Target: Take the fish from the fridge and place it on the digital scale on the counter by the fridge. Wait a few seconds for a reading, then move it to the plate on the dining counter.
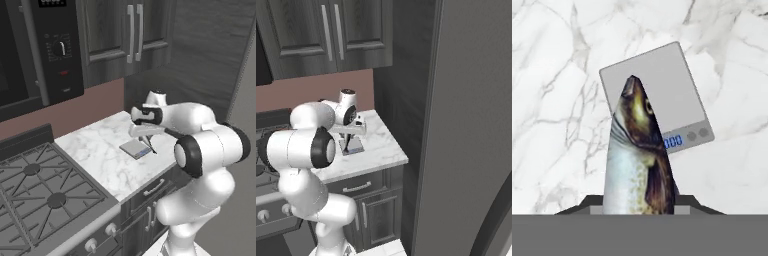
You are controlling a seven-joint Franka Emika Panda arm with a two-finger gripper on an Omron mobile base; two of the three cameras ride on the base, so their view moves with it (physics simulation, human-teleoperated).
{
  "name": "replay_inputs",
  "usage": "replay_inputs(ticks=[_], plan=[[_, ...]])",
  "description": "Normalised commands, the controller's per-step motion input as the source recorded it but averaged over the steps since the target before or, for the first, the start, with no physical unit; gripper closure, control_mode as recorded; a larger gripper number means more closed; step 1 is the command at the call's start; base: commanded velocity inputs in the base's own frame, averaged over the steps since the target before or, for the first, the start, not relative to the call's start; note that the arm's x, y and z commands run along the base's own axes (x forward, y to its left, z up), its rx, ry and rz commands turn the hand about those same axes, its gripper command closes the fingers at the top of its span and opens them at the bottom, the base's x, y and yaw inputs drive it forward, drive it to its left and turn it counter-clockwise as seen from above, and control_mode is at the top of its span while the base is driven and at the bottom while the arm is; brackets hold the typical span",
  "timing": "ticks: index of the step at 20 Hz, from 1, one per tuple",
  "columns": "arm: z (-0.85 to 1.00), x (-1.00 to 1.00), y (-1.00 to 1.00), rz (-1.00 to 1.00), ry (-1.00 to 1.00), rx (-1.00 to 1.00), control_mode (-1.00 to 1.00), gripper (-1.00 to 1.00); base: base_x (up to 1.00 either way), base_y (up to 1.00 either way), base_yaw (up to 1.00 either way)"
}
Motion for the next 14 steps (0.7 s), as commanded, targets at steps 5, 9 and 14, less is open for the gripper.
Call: replay_inputs(ticks=[5,9,14], plan=[[0.90,-1.00,-0.17,0.01,-0.14,0.02,-1.00,1.00,0.00,0.00,0.00],[0.95,-1.00,-0.06,0.03,-0.08,0.00,-1.00,1.00,0.00,0.00,0.00],[0.98,-1.00,0.00,0.04,-0.03,0.00,-1.00,1.00,0.00,0.00,0.00]])
